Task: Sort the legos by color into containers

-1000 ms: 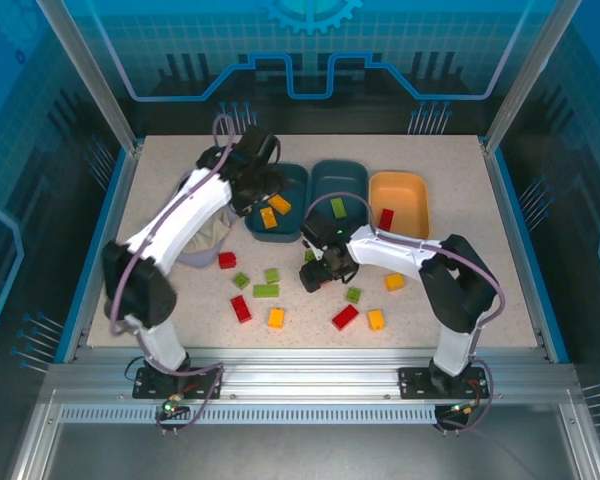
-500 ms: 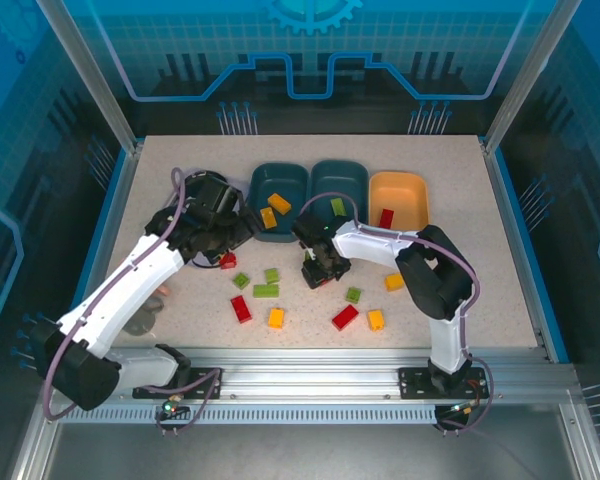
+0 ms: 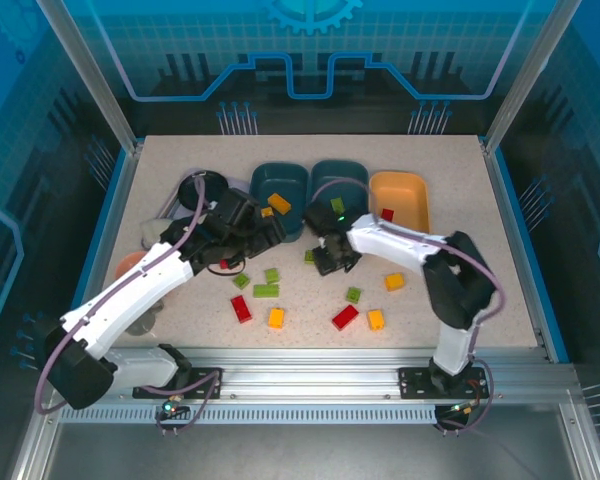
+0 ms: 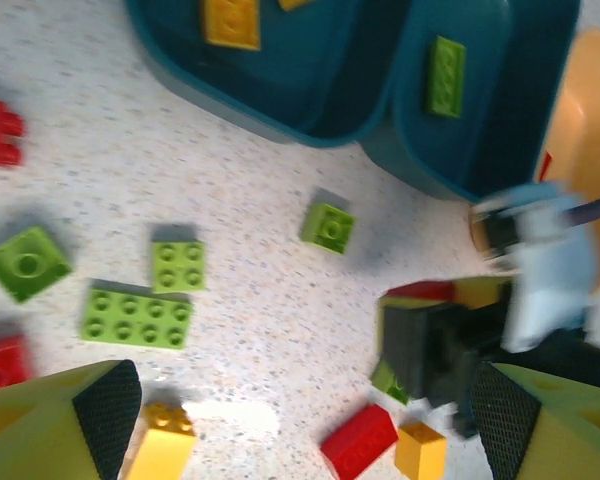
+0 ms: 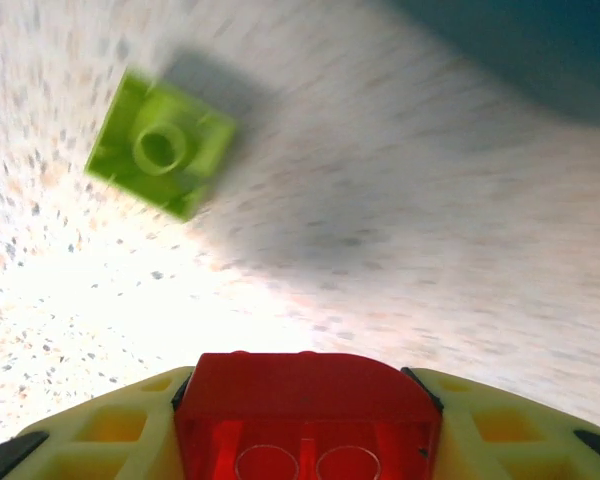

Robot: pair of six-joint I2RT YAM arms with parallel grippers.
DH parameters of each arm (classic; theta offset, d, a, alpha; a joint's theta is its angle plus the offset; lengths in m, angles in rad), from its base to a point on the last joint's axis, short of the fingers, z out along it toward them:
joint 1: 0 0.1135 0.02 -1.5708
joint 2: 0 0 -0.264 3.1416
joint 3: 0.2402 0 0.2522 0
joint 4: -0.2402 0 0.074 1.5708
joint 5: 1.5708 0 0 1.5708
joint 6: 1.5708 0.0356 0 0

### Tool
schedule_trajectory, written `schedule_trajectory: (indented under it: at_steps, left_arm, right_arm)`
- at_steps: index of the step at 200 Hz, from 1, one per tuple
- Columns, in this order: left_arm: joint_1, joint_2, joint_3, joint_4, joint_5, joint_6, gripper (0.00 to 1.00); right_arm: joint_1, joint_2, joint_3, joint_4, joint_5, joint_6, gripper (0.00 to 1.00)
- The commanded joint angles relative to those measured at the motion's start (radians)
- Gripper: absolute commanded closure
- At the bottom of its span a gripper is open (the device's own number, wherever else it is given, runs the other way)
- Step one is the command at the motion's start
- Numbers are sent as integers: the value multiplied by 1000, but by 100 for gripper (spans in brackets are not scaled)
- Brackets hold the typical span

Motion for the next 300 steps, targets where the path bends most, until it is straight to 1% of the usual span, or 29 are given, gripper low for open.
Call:
schedule_trajectory:
  at_steps: [1,21,34,53,82,112,136,151,162,174,186,196,219,235,255,284,300]
  left_arm:
    - [-40,54,34,105,60,43,11]
    - [-65,103,81,142,84,53,11]
    - [-77,138,121,157,96,64,11]
    - [-95,192,191,161,119,80,11]
    - [-116,264,279,170,147,93,11]
    - [-128,348,382,177,191,112,11]
    - [-132,402,453,165,199,113,11]
    - [-132,423,475,159,199,112,11]
    - [-132,432,489,145,195,113,11]
    - [-132,435,495,127,186,113,11]
    - [-131,432,497,104,169,110,11]
    - [-130,426,494,86,155,110,11]
    - [-129,403,477,51,118,99,11]
    - [-124,376,458,11,84,86,11]
    - [-105,327,412,-20,61,72,12]
    - [-67,238,318,-61,41,57,12]
    - [-42,188,264,-88,25,50,12]
  right_arm:
    - [-158,-139,-10,-68,53,18,56]
    - [-304,-159,-9,-62,31,-7,56]
    - [-383,-131,9,-66,12,-25,56]
    - [-465,-54,58,-76,-10,-37,56]
    - [-518,69,127,-100,-7,-53,57]
    - [-550,159,148,-90,-11,-56,57]
    - [-554,215,180,-94,-19,-65,57]
    - [-553,239,196,-99,-15,-67,54]
    - [-553,248,204,-103,-13,-65,50]
    - [-553,250,211,-108,-14,-62,43]
    - [-551,238,218,-112,-17,-63,37]
    - [-544,220,224,-114,-12,-68,34]
    - [-524,157,251,-130,-11,-76,29]
    - [-505,102,268,-141,-2,-77,29]
    - [-467,-4,261,-128,7,-75,30]
    - [-387,-178,183,-65,11,-81,31]
    - [-334,-268,119,-18,-12,-84,31]
